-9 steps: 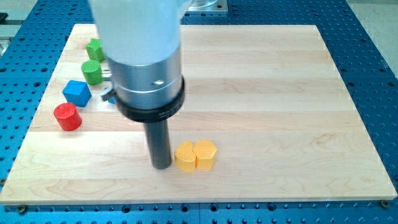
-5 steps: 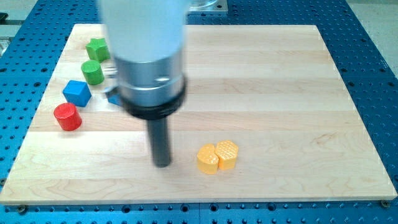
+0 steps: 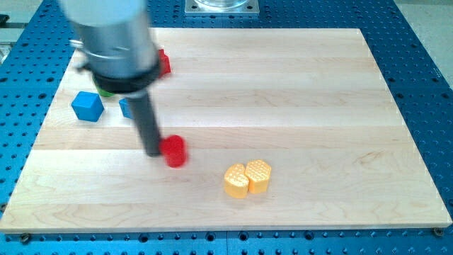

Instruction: Move red circle and blue blocks in to the yellow blocks

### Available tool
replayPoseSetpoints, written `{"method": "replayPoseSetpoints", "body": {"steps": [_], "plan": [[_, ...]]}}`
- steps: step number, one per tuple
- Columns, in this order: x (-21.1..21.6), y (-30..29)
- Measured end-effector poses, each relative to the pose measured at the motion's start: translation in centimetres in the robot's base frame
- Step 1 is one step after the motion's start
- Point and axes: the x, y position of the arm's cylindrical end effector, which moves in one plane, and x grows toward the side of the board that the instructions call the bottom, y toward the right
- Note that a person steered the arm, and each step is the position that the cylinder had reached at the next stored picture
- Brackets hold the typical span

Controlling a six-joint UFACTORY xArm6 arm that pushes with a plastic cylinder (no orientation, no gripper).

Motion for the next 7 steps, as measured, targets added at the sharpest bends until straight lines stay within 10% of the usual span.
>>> {"method": "replayPoseSetpoints", "body": {"steps": [3,5,7], "plan": [[1.3,3.6],[-0.5,-14.7],[-10.6,-18.6]]}}
